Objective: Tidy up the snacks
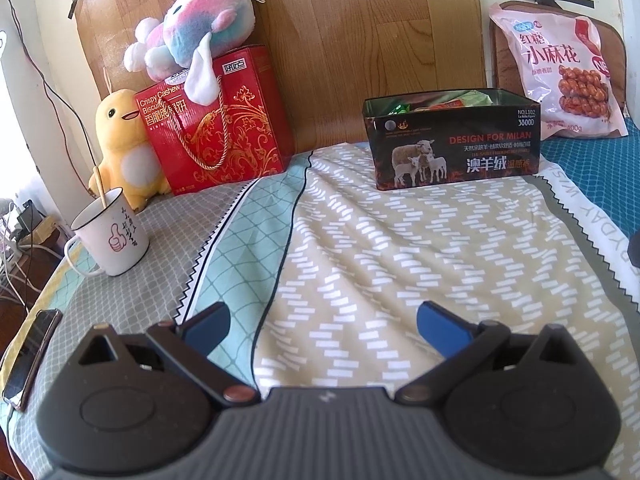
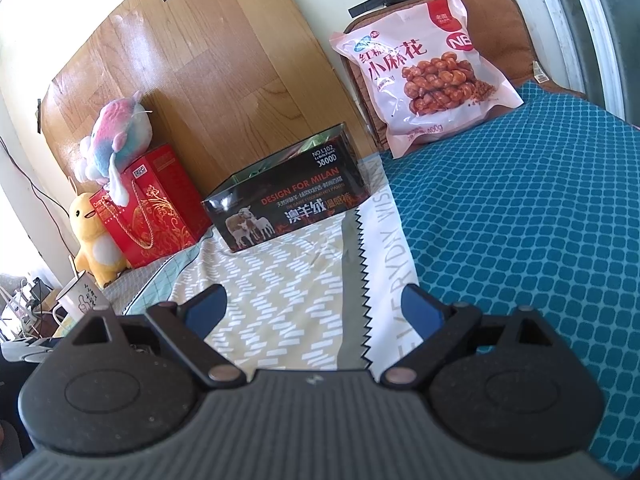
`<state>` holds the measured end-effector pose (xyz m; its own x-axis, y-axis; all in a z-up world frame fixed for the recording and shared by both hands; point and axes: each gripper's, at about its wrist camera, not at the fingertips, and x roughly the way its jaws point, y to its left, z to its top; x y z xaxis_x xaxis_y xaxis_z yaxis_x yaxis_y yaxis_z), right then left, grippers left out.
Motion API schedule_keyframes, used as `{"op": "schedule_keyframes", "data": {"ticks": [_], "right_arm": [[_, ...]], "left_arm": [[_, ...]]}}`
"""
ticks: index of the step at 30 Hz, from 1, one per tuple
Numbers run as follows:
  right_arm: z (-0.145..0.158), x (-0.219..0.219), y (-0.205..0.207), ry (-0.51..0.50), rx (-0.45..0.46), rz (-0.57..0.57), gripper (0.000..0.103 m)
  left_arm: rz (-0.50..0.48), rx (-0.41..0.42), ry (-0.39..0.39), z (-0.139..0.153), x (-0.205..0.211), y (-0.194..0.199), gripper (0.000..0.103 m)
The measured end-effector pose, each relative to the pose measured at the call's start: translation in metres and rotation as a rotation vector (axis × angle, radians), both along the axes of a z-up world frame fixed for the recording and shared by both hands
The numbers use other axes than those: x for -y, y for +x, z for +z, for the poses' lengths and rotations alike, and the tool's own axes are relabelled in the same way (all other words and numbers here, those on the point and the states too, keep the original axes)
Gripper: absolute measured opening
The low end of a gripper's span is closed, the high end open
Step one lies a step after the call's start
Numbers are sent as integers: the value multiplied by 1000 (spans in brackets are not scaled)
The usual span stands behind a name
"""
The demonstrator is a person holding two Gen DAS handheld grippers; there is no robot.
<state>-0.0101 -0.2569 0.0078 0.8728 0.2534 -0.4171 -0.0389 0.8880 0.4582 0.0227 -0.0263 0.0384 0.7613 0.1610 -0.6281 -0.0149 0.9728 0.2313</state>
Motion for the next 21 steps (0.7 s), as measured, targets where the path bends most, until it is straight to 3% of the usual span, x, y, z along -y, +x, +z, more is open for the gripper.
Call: {"op": "schedule_keyframes", "data": {"ticks": [21], "right_arm": [[-3, 2, 0, 9, -21, -8, 96]], "left_arm": [[14, -20, 7, -6, 0, 3, 103]]}}
